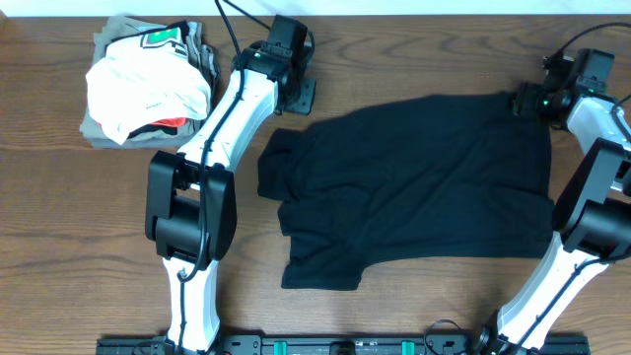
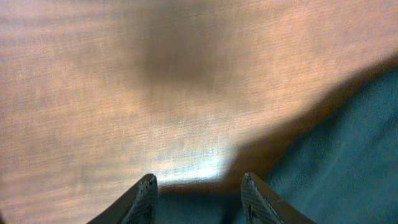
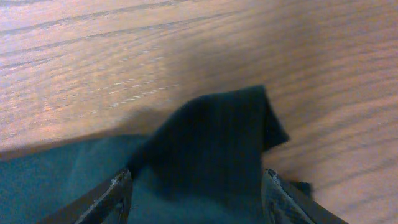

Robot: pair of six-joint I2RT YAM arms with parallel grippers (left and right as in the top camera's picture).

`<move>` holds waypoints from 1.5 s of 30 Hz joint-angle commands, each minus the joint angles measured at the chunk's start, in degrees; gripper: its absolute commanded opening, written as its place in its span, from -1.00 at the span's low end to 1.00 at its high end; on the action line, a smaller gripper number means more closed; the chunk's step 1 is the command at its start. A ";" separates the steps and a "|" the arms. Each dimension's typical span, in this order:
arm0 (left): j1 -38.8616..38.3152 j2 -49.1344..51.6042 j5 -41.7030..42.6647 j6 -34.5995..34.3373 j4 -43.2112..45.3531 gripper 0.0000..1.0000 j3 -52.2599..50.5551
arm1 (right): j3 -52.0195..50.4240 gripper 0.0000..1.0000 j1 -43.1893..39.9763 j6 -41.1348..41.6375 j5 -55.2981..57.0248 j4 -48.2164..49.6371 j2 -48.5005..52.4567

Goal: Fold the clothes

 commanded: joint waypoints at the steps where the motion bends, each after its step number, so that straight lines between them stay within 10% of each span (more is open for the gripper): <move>1: 0.31 2.60 2.05 0.35 2.49 -0.08 0.72 | 0.22 0.30 0.57 0.72 -0.02 0.48 -0.09; 19: -5.31 6.95 19.43 2.19 0.48 -0.05 0.72 | 0.22 0.37 0.70 0.70 -0.09 -1.46 -0.09; 28: -9.38 7.37 8.11 6.88 -5.25 -0.07 0.48 | 0.22 0.39 0.68 0.70 -0.26 -2.67 -0.09; 32: -9.31 7.34 3.23 6.84 -5.27 -0.85 0.39 | 0.22 0.40 0.68 0.70 -0.26 -3.10 -0.09; 45: -10.45 -2.78 1.75 3.96 -20.74 -0.88 2.01 | 0.22 0.43 0.68 0.70 -0.26 -4.02 -0.09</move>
